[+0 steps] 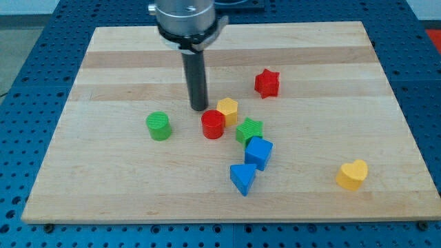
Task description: Move the yellow hexagon diagonally to the yellow heart
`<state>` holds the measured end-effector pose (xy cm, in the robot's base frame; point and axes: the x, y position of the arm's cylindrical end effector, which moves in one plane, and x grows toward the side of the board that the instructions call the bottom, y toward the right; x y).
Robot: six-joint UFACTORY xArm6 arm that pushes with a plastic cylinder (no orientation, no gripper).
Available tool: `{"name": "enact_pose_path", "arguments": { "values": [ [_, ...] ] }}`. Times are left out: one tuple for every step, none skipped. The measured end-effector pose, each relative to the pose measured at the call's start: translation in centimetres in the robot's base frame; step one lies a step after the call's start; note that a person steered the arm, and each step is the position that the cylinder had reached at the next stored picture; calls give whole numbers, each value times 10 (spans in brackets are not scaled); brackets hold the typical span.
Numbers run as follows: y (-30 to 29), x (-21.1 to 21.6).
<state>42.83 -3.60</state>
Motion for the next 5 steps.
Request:
{"name": "enact_pose_path", "arguments": {
  "values": [
    [72, 14],
    [132, 29],
    [161, 21],
    [180, 40],
    [168, 48]
  ]
}}
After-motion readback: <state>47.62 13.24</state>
